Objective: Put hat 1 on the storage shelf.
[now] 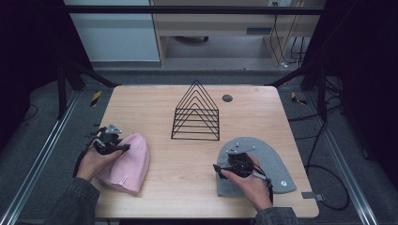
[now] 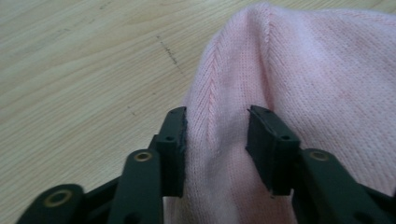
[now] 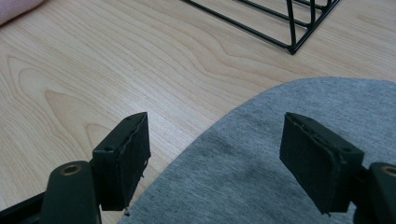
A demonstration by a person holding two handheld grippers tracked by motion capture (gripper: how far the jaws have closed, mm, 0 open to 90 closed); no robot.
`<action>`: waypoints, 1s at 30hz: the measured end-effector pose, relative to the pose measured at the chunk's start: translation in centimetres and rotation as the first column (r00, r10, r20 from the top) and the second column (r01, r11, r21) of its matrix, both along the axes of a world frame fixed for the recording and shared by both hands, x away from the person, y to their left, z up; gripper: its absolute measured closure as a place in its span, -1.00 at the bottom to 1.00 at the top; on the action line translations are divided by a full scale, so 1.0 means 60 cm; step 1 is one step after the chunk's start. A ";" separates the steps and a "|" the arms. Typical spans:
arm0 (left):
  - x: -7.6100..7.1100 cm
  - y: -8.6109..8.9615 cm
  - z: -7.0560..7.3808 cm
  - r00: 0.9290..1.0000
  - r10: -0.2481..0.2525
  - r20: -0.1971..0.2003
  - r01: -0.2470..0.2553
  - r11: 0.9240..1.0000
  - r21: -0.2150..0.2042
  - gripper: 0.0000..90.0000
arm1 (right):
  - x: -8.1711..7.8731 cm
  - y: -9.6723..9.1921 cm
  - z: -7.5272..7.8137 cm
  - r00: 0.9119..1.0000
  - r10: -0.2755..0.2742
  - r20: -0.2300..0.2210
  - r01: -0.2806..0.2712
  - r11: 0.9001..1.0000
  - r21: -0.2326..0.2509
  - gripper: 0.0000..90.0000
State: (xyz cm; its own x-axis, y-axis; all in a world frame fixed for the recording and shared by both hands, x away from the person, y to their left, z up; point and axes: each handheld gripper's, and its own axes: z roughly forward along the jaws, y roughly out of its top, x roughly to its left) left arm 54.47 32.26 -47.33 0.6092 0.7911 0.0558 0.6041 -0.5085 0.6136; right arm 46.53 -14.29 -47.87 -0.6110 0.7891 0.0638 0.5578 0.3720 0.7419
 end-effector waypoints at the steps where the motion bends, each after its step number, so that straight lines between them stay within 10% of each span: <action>1: -0.001 0.000 0.001 1.000 -0.007 -0.005 0.007 1.000 0.002 0.49 | 0.000 0.000 0.001 1.000 -0.001 0.000 0.001 1.000 -0.001 -0.46; 8: -0.015 -0.002 0.010 1.000 0.014 -0.010 -0.014 1.000 0.006 0.82 | -0.001 -0.002 0.006 1.000 0.000 0.012 0.000 1.000 0.006 -0.46; 13: -0.050 -0.013 0.053 0.996 0.005 0.091 -0.008 1.000 0.028 0.83 | -0.004 -0.003 0.013 0.999 -0.008 0.037 0.008 1.000 0.009 -0.46; 30: -0.141 -0.104 0.212 0.941 -0.146 0.304 0.133 0.989 0.063 0.85 | -0.027 0.071 0.079 0.984 0.117 0.132 -0.116 0.993 -0.013 -0.25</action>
